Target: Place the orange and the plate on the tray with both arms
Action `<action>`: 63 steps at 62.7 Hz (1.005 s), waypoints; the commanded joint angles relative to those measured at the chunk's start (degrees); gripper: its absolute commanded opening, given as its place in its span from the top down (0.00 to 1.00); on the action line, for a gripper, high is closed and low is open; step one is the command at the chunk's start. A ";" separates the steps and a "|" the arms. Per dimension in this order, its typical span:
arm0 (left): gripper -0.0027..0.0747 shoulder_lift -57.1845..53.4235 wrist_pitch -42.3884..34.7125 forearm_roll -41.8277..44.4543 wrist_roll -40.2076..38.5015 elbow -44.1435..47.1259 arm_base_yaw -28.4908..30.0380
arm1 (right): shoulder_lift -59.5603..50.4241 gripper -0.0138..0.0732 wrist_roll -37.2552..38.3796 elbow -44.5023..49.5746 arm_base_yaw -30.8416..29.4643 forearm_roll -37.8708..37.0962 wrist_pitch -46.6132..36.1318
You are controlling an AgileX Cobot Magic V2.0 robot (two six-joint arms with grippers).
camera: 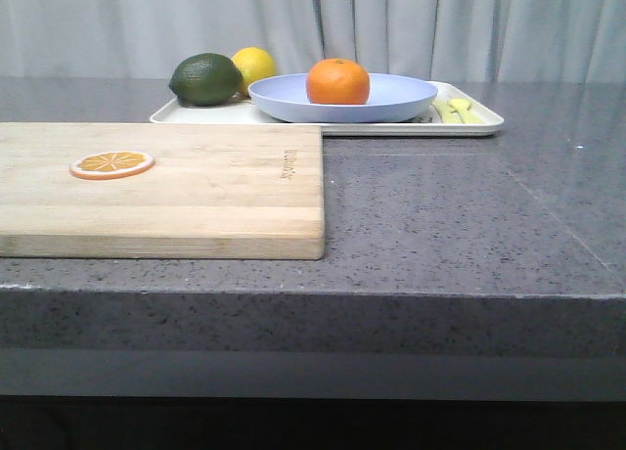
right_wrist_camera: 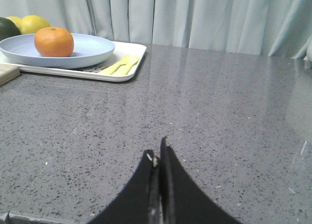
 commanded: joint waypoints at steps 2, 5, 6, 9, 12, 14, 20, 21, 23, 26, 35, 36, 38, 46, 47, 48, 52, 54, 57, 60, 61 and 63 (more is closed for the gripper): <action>0.99 -1.03 -4.27 -0.51 -0.45 1.58 0.03 | -1.25 0.92 -0.35 -1.37 -0.31 -0.48 -5.32; 0.99 -1.03 -4.27 -0.51 -0.45 1.58 0.03 | -1.25 0.92 -0.35 -1.37 -0.31 -0.39 -5.58; 0.99 -1.03 -4.27 -0.51 -0.45 1.58 0.03 | -1.25 0.92 -0.30 -1.37 -0.31 -0.34 -5.60; 0.99 -1.03 -4.27 -0.51 -0.45 1.58 0.03 | -1.31 0.92 -0.23 -1.37 -0.31 -0.36 -5.91; 0.99 -1.03 -4.27 -0.51 -0.45 1.58 0.03 | -1.31 0.92 -0.02 -1.37 -0.31 -1.11 -7.11; 0.99 -1.03 -4.27 -0.51 -0.45 1.58 0.03 | -1.31 0.92 1.11 -1.37 -0.31 -2.33 -8.10; 0.99 -1.03 -4.27 -0.51 -0.45 1.58 0.03 | -1.31 0.92 8.66 -1.37 -0.31 -7.54 -10.39; 0.99 -1.03 -4.27 -0.51 -0.45 1.58 0.03 | -1.31 0.92 10.31 -1.37 -0.31 -7.54 -10.45; 0.99 -1.03 -4.27 -0.51 -0.45 1.58 0.03 | -1.31 0.92 12.03 -1.37 -0.31 -8.07 -10.45; 0.99 -1.03 -4.27 -0.51 -0.45 1.58 0.03 | -1.31 0.92 13.14 -1.37 -0.31 -8.01 -10.09; 0.99 -1.03 -4.27 -0.51 -0.45 1.58 0.03 | -1.31 0.92 13.14 -1.37 -0.31 -8.01 -9.93; 0.99 -1.03 -4.27 -0.51 -0.45 1.58 0.03 | -1.31 0.92 13.14 -1.37 -0.38 -8.01 -9.93; 0.99 -1.03 -4.27 -0.51 -0.45 1.58 0.03 | -1.31 0.92 13.14 -1.37 -0.59 -8.01 -9.93; 0.99 -1.03 -4.27 -0.51 -0.45 1.58 0.03 | -1.31 0.92 13.14 -1.37 -2.61 -8.01 -9.63; 0.99 -1.03 -4.27 -0.51 -0.45 1.58 0.03 | -1.31 0.92 13.14 -1.37 -2.70 -8.01 -9.63; 0.99 -1.03 -4.27 -0.51 -0.45 1.58 0.03 | -1.31 0.92 13.14 -1.37 -2.70 -8.01 -9.63; 0.99 -1.03 -4.27 -0.51 -0.45 1.58 0.03 | -1.31 0.92 13.14 -1.37 -2.64 -8.01 -9.56; 0.99 -1.03 -4.27 -0.51 -0.45 1.58 0.03 | -1.31 0.92 13.14 -1.37 -2.61 -8.01 -9.56; 0.99 -1.03 -4.27 -0.51 -0.45 1.58 0.03 | -1.31 0.92 13.14 -1.37 -2.61 -8.01 -9.56; 0.99 -1.03 -4.27 -0.51 -0.45 1.58 0.03 | -1.31 0.92 13.14 -1.37 -2.64 -8.01 -9.50; 0.99 -1.03 -4.27 -0.51 -0.45 1.58 0.03 | -1.31 0.92 13.14 -1.37 -2.64 -8.01 -9.50; 0.99 -1.03 -4.27 -0.51 -0.45 1.58 0.03 | -1.31 0.92 13.14 -1.37 -2.64 -8.01 -9.50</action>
